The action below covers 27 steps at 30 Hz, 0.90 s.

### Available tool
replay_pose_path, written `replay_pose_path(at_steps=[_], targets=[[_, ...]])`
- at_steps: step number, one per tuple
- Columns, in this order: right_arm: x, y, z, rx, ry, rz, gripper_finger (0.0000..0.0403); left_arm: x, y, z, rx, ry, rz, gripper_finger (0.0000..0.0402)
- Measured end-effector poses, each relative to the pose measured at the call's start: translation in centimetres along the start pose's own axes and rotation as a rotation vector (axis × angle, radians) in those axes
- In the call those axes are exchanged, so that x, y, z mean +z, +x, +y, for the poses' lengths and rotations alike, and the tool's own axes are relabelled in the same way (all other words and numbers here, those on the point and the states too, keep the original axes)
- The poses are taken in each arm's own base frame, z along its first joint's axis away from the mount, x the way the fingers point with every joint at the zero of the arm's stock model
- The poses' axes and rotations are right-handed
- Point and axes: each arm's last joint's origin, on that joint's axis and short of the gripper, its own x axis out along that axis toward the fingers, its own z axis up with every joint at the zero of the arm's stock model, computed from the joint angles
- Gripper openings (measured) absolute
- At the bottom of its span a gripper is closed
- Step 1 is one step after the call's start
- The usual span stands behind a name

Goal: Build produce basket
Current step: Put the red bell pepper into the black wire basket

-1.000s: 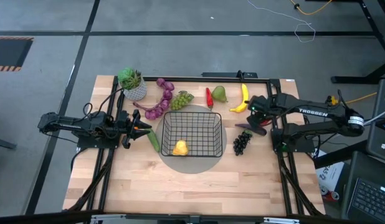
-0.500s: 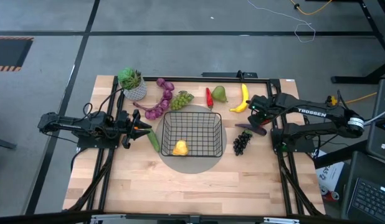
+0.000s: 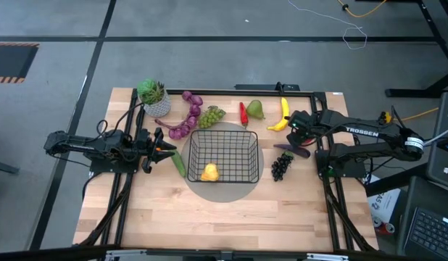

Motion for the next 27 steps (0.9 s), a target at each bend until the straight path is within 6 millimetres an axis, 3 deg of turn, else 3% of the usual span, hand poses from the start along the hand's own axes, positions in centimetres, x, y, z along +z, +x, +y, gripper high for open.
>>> replay_pose_path(at_steps=[4, 13, 23, 27], targets=[[0.03, 0.0, -0.04, -0.015, -0.002, -0.01, 0.0107, 0.0, 0.0, 0.0, 0.0, 0.0, 0.0, 0.0115], [-0.02, 0.0, -0.04, -0.009, -0.003, -0.002, 0.0015, 0.0, 0.0, 0.0, 0.0, 0.0, 0.0, 0.0115], [-0.06, -0.05, -0.06, -0.007, -0.068, 0.007, 0.0008, -0.01, 0.0, 0.0, 0.0, 0.0, 0.001, 0.0115], [0.54, -0.96, 0.08, 0.016, -0.084, -0.016, 0.0008, -0.01, 0.0, 0.0, 0.0, 0.0, 0.0, 0.0115]])
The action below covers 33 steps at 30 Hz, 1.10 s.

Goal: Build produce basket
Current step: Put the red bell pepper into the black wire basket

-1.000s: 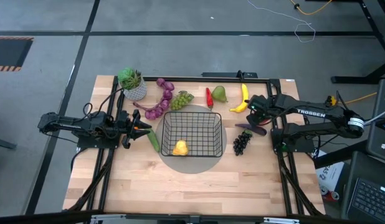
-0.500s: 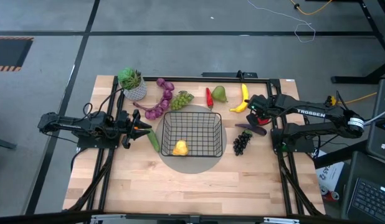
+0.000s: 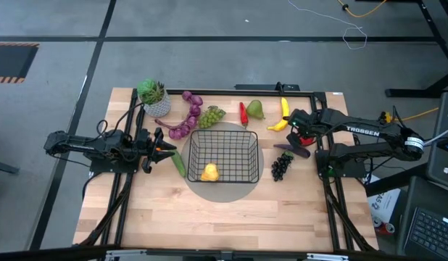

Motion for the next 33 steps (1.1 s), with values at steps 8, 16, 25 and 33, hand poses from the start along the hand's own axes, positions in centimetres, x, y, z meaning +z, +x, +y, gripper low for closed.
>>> replay_pose_path(at_steps=[8, 16, 25, 33], targets=[[2.3, -4.3, 0.7, 0.096, -0.095, -0.14, 0.0008, 0.0, 0.0, 0.0, 0.0, -0.003, 0.0, 0.0115], [4.2, -11.7, 1.8, 0.264, -0.25, -0.392, 0.0008, 0.0, 0.0, 0.0, 0.0, -0.004, 0.0, 0.0115], [5.0, -17.6, 5.1, 0.774, -0.608, -0.761, 0.0008, 0.0, 0.0, 0.0, 0.0, 0.0, 0.0, 0.0115], [5.7, -18.9, 8.8, 0.938, -0.744, -0.958, 0.0012, 0.0, 0.0, 0.0, 0.0, 0.0, 0.001, 0.0115]])
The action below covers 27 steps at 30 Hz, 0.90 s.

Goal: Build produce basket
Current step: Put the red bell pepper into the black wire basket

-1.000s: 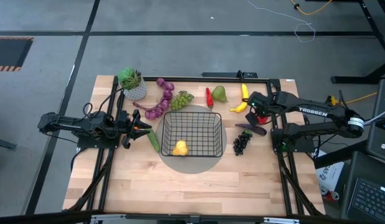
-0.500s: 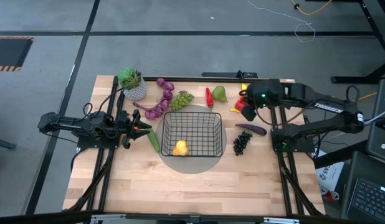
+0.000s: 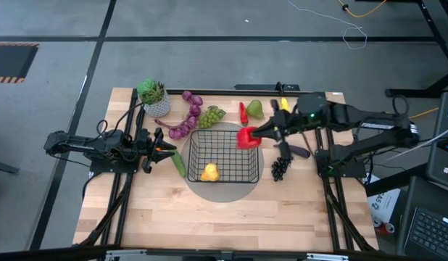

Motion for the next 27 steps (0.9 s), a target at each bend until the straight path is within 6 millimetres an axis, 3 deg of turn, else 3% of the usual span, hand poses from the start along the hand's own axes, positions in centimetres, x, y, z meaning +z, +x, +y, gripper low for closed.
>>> replay_pose_path(at_steps=[5, 11, 17, 27], targets=[[0.2, 2.3, 0.3, -0.016, -0.028, -0.032, 0.0012, 0.0, 0.0, 0.0, 0.0, 0.0, 0.0, 0.0115], [-0.1, 2.2, 0.1, -0.067, -0.061, -0.003, 0.0022, 0.0, 0.0, 0.0, 0.0, 0.0, 0.0, 0.0115], [-0.3, 2.1, 0.2, -0.067, 0.024, 0.015, 0.0048, 0.0, 0.0, 0.0, 0.0, 0.0, 0.0, 0.0115], [-0.5, 2.1, 0.2, -0.065, 0.02, 0.043, 0.0052, 0.0, 0.0, 0.0, 0.0, 0.0, 0.0, 0.0115]])
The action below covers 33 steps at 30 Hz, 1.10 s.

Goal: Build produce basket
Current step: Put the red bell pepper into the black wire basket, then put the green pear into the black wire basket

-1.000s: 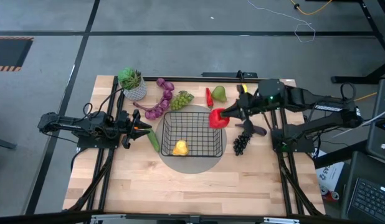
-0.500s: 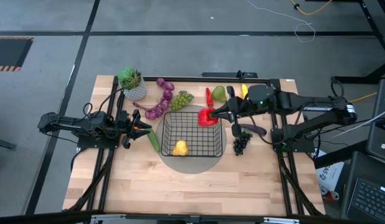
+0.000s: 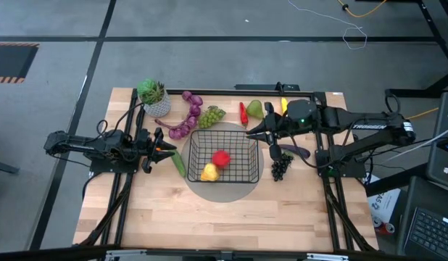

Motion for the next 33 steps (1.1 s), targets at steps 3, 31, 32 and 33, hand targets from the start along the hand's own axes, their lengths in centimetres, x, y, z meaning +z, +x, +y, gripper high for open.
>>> replay_pose_path(at_steps=[3, 31, 32, 33], targets=[[0.0, 0.0, 0.0, 0.0, -0.001, 0.001, 0.0052, 0.0, 0.0, 0.0, 0.0, 0.0, 0.0, 0.0115], [-3.7, -2.1, -3.8, -0.989, 0.09, 0.34, 0.0053, 0.0, 0.0, 0.0, 0.0, 0.0, 0.0, 0.0115], [-3.8, -2.2, -4.1, -1.014, 0.101, 0.351, 0.0053, 0.0, 0.0, 0.0, 0.0, 0.0, -0.001, 0.0115], [-4.0, -2.4, -4.4, -1.037, 0.119, 0.359, 0.0053, 0.0, 0.0, 0.0, 0.0, 0.0, 0.0, 0.0115]])
